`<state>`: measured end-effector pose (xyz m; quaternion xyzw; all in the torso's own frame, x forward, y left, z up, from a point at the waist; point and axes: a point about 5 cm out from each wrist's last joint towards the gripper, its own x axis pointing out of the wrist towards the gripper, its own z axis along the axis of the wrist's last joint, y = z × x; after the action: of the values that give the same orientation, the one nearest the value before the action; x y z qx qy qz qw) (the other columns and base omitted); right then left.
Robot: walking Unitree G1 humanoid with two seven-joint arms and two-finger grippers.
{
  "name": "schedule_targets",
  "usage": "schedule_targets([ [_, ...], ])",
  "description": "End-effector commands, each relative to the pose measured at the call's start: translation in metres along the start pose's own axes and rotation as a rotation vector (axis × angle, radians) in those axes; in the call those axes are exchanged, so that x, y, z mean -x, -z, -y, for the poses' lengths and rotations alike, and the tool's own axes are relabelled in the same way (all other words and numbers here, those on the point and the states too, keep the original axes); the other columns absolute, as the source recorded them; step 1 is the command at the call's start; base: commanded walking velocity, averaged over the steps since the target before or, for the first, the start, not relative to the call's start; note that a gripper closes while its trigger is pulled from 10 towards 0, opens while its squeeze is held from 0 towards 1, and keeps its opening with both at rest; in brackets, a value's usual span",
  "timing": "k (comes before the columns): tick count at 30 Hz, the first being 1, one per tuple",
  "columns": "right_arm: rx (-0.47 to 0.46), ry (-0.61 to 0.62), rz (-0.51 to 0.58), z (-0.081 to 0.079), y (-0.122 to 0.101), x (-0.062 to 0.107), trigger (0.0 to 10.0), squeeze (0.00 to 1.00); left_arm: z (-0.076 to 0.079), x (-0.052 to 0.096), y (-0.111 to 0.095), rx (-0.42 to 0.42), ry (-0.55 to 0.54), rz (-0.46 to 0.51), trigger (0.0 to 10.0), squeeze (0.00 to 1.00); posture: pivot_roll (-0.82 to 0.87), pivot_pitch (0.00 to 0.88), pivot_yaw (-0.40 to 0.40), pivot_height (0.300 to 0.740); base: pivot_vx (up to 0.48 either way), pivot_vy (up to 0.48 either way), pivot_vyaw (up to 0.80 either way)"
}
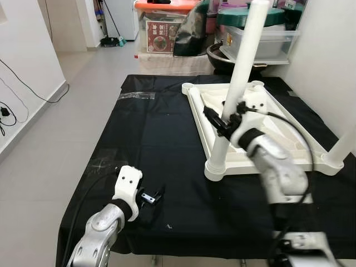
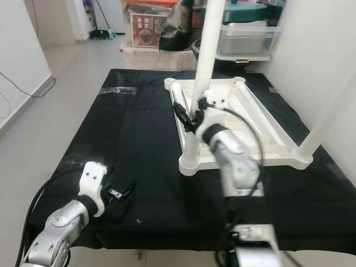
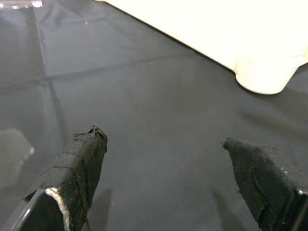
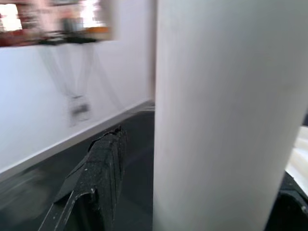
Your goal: Building children table
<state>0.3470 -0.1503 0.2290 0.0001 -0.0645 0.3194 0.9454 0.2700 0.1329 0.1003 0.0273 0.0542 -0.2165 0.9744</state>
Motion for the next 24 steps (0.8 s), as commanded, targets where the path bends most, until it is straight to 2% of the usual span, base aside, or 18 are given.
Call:
schedule_targets([
  [1,0.004,-0.231,-0.009,-0.027,0.008,-0.011,10.0,0.00,0.000,-0.001,0.001,0.000,-0.002,0.001,10.0,0.00,0.03,0.000,-0.073,0.740,0.000,0.000,0.00],
  [2,-0.004,-0.270,-0.022,-0.033,0.015,-0.014,4.3,0.00,0.000,-0.002,-0.001,0.000,-0.006,0.007,10.0,0.00,0.04,0.000,-0.076,0.740,0.000,0.000,0.00],
  [4,-0.004,-0.270,-0.022,-0.033,0.015,-0.014,4.3,0.00,0.000,-0.002,-0.001,0.000,-0.006,0.007,10.0,0.00,0.04,0.000,-0.076,0.740,0.000,0.000,0.00],
  [5,-0.008,-0.280,-0.034,-0.038,0.022,-0.017,0.0,0.00,-0.001,-0.003,-0.003,0.001,-0.011,0.013,10.0,0.00,0.04,0.000,-0.076,0.740,0.000,0.000,0.00],
  [6,-0.008,-0.280,-0.034,-0.038,0.022,-0.017,0.0,0.00,-0.001,-0.003,-0.003,0.001,-0.011,0.013,10.0,0.00,0.04,0.000,-0.076,0.740,0.000,0.000,0.00],
  [7,-0.005,-0.161,-0.092,-0.034,0.033,-0.024,0.0,0.00,-0.001,-0.003,-0.004,0.002,-0.012,0.017,10.0,0.00,0.04,0.000,-0.076,0.740,0.000,0.000,0.00],
  [9,-0.005,-0.161,-0.092,-0.034,0.033,-0.024,0.0,0.00,-0.001,-0.003,-0.004,0.002,-0.012,0.017,10.0,0.00,0.04,0.000,-0.076,0.740,0.000,0.000,0.00],
  [10,-0.031,0.216,-0.174,-0.011,0.048,-0.024,0.0,0.00,-0.001,-0.001,-0.003,0.002,-0.010,0.014,10.0,0.00,0.04,0.000,-0.065,0.740,0.000,0.000,0.00],
  [11,-0.064,0.607,-0.251,0.010,0.063,-0.007,0.0,0.00,-0.001,0.000,-0.001,-0.002,-0.005,0.006,10.0,0.00,0.03,0.000,-0.062,0.740,0.000,0.000,0.00],
  [12,-0.081,0.864,-0.312,0.022,0.073,0.010,0.0,0.00,-0.001,0.001,0.000,-0.004,-0.002,0.000,10.0,0.00,0.03,0.000,-0.062,0.740,0.000,0.000,0.00],
  [13,-0.081,0.864,-0.312,0.022,0.073,0.010,0.0,0.00,-0.001,0.001,0.000,-0.004,-0.002,0.000,10.0,0.00,0.03,0.000,-0.062,0.740,0.000,0.000,0.00],
  [14,-0.085,1.011,-0.346,0.023,0.079,0.028,0.0,0.00,-0.002,0.002,0.000,-0.006,-0.001,-0.003,10.0,0.00,0.03,0.000,-0.063,0.740,0.000,0.000,0.00],
  [15,-0.085,1.011,-0.346,0.023,0.079,0.028,0.0,0.00,-0.002,0.002,0.000,-0.006,-0.001,-0.003,10.0,0.00,0.03,0.000,-0.063,0.740,0.000,0.000,0.00],
  [16,-0.043,1.067,-0.361,0.005,0.082,0.052,3.4,0.00,-0.003,0.000,-0.001,-0.002,-0.005,0.002,10.0,0.00,0.02,0.000,-0.056,0.740,0.000,0.000,0.00],
  [19,-0.025,1.074,-0.359,-0.002,0.082,0.059,3.4,0.00,-0.003,0.000,-0.001,-0.001,-0.006,0.003,10.0,0.00,0.02,0.000,-0.056,0.740,0.000,0.000,0.00],
  [20,0.004,1.045,-0.350,-0.008,0.079,0.062,10.0,0.00,-0.001,0.000,-0.001,0.004,-0.002,0.004,10.0,0.00,0.00,0.000,-0.047,0.740,0.000,0.000,0.00],
  [22,-0.008,1.003,-0.343,-0.011,0.078,0.063,10.0,0.00,0.003,-0.001,0.001,0.007,0.006,0.001,10.0,0.00,-0.01,0.000,-0.040,0.740,0.000,0.000,0.00],
  [24,-0.043,0.920,-0.271,-0.013,0.071,0.058,10.0,0.00,0.005,-0.001,0.001,0.014,0.016,0.001,10.0,0.00,-0.03,0.000,-0.031,0.740,0.000,0.000,0.00],
])
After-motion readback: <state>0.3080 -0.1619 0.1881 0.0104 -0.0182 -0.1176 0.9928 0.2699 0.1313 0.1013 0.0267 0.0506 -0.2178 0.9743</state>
